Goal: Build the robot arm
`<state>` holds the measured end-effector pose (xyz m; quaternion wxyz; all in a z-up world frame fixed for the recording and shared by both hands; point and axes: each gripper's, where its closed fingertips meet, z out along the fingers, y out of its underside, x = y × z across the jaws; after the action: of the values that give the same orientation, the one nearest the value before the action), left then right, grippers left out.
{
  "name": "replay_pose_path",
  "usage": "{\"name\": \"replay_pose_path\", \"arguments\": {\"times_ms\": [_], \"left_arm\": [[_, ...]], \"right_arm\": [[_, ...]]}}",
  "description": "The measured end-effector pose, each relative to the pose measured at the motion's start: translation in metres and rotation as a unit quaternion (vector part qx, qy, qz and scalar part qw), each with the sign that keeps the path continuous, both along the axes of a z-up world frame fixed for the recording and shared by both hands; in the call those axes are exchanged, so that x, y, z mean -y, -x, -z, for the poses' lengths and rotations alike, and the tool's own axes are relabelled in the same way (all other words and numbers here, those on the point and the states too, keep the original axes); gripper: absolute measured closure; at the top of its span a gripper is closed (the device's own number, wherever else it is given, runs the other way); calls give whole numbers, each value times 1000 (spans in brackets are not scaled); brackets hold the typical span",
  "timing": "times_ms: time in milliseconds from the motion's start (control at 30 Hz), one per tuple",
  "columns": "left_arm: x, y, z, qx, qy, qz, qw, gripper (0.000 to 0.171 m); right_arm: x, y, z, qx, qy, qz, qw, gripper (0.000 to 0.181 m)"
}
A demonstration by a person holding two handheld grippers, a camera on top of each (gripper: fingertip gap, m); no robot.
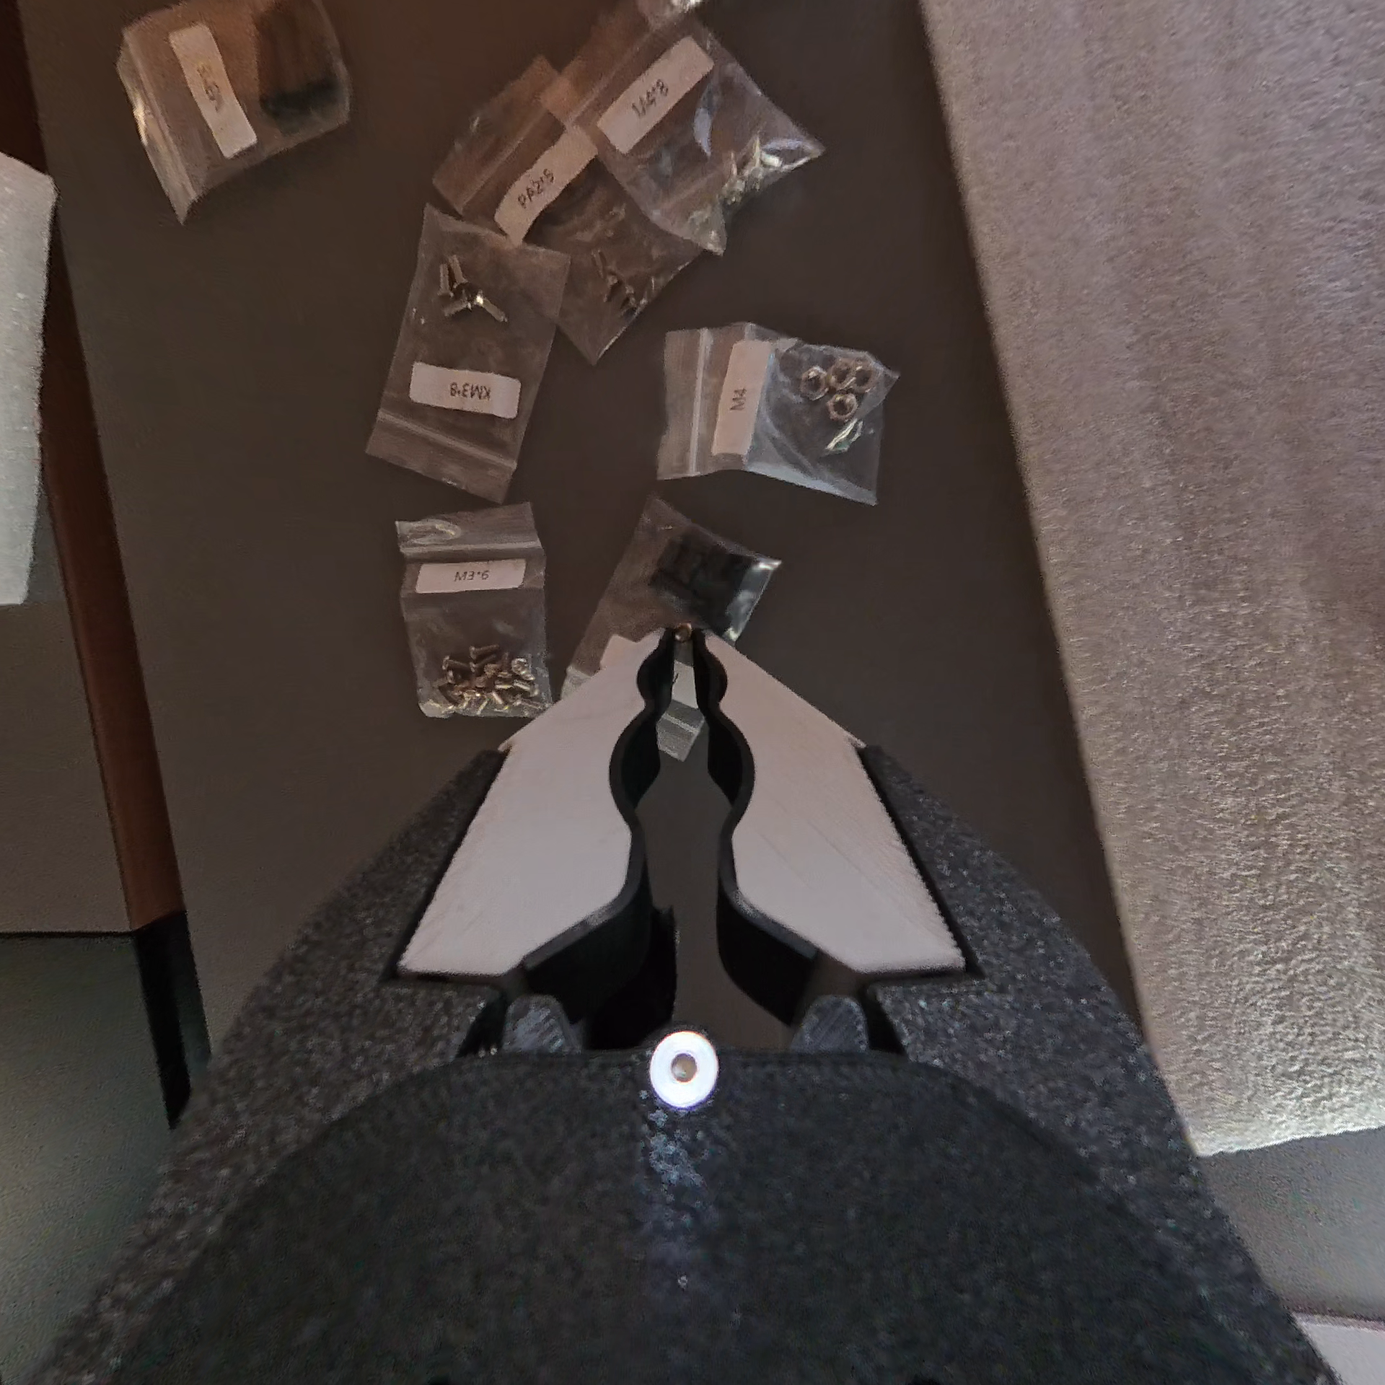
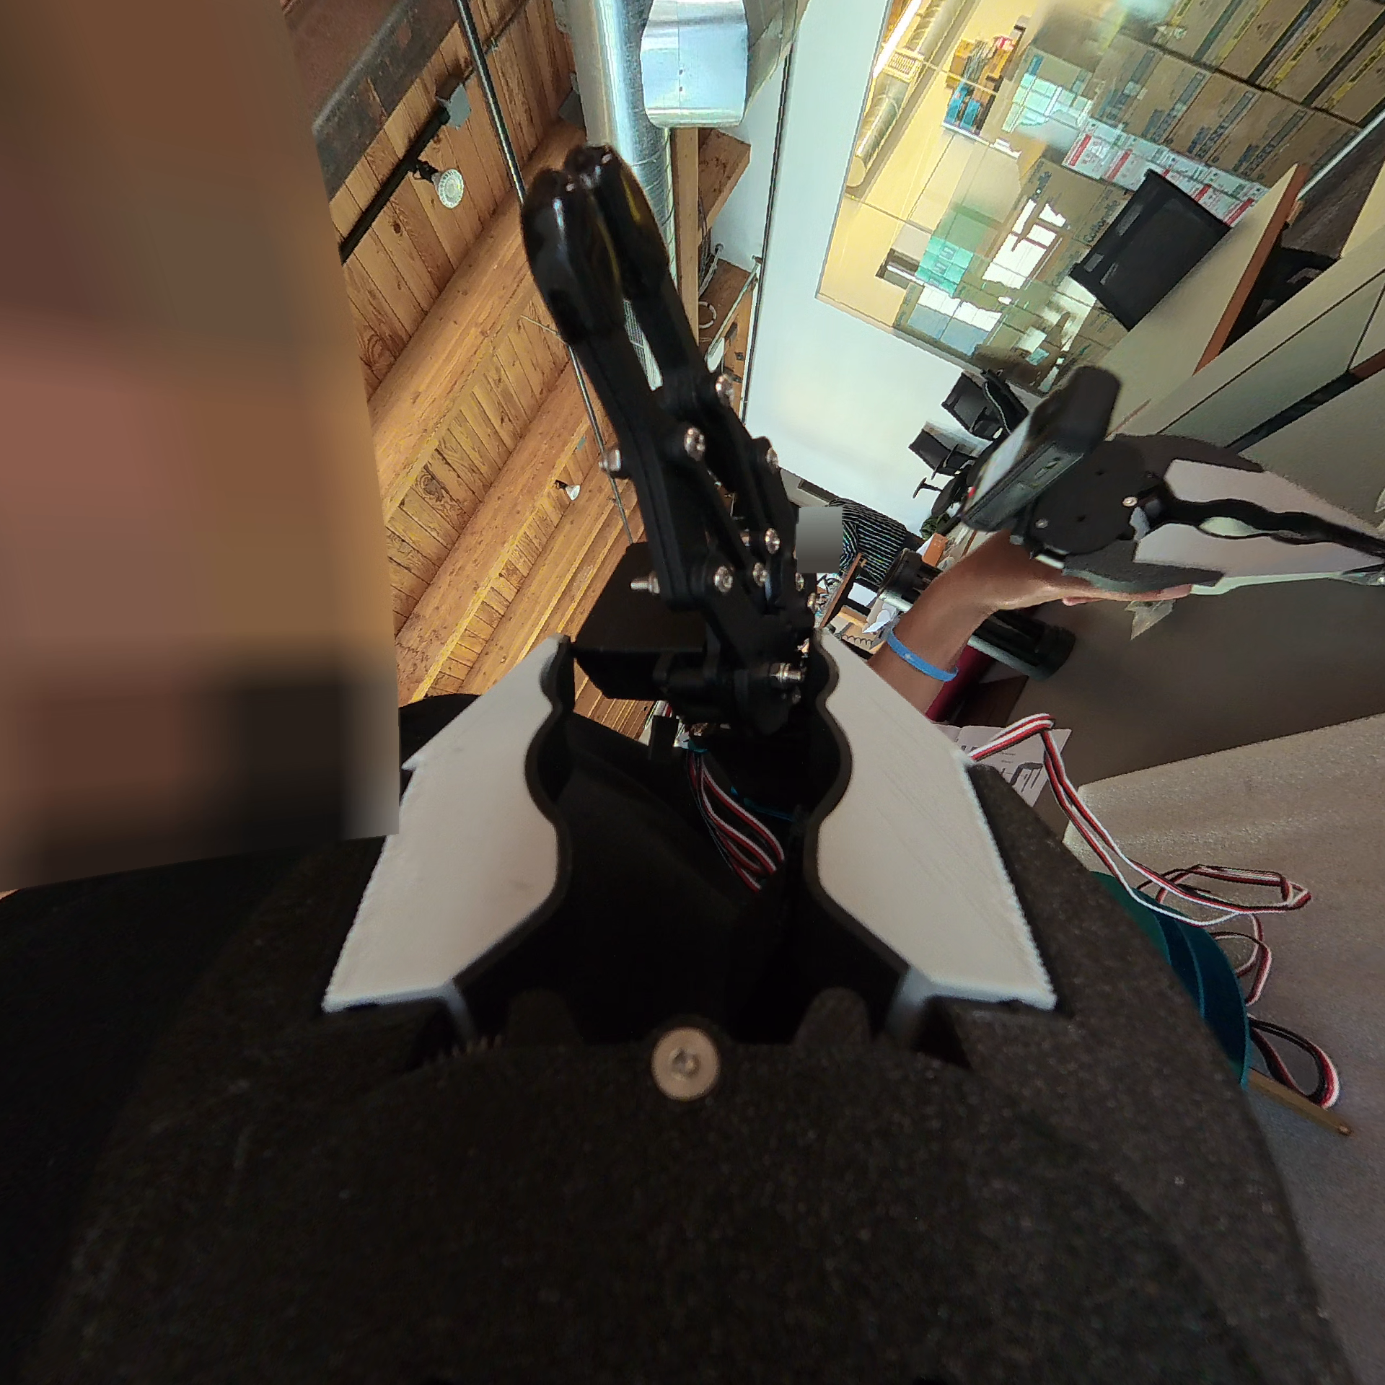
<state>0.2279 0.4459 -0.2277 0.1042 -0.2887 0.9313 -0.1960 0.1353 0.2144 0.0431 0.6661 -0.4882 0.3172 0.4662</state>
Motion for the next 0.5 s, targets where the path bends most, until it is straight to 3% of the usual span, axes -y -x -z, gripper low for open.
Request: {"name": "replay_pose_path", "arguments": {"times_ms": [100,200,333,500], "left_arm": [[6,4,-16,23,14,-2,1000,167],[21,11,-48,57,39,0,998,167],[67,26,-123,132,86,46,987,167],[143,57,-219,207,155,143,956,167]], "right_arm": [[0,0,0,1,0,0,1000,115],[0,0,0,2,-1,-1,1000,115],[-1,2,-1,6,1,-2,1000,116],[-2,3,-2,11,1,-5,1000,116]]}}
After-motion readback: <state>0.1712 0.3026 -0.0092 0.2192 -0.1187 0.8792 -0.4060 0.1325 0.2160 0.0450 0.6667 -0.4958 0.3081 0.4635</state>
